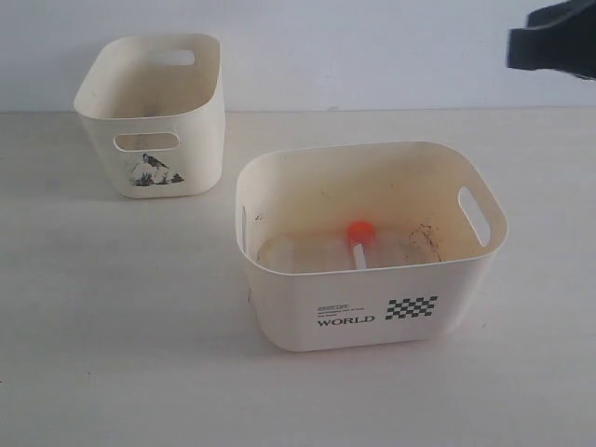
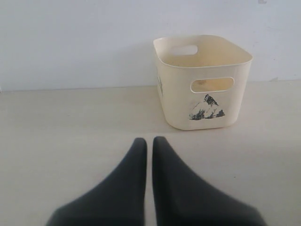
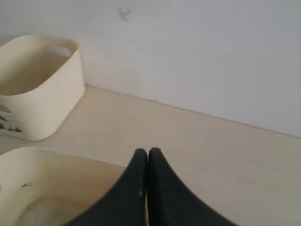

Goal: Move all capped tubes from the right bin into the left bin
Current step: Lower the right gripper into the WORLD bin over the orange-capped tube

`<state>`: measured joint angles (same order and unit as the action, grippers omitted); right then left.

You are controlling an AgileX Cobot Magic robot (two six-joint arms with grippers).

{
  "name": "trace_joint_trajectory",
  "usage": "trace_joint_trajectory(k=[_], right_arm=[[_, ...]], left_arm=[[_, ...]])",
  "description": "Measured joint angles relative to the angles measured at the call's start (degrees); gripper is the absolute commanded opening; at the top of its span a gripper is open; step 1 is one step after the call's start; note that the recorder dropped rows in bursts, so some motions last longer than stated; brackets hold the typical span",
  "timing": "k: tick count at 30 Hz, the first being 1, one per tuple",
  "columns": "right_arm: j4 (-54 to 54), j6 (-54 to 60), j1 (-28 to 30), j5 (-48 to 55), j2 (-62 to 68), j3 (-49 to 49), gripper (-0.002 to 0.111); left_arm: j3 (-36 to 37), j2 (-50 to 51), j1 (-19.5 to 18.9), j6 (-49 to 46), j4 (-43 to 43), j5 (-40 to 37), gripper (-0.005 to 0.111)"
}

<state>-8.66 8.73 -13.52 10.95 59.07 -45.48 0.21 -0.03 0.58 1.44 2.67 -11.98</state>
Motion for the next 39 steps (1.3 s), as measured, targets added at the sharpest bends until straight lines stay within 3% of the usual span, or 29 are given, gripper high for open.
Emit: trace_joint_trajectory(k=[6, 15, 21, 39], right_arm=[[0.0, -4.2, -7.5, 13.4, 11.5, -10.8, 0.0], [2.0, -7.1, -8.9, 36.5, 28.3, -29.5, 0.0], [2.2, -7.9, -8.9, 39.7, 33.0, -35.4, 0.0], [5.2, -18.4, -12.3, 47.7, 41.6, -36.2, 0.0]], left_arm=[[0.0, 0.0, 0.0, 0.0, 0.0, 0.0, 0.004], [0.0, 0.0, 0.0, 0.0, 0.0, 0.0, 0.004], [0.0, 0.0, 0.0, 0.0, 0.0, 0.0, 0.004], [0.0, 0.0, 0.0, 0.0, 0.0, 0.0, 0.004]])
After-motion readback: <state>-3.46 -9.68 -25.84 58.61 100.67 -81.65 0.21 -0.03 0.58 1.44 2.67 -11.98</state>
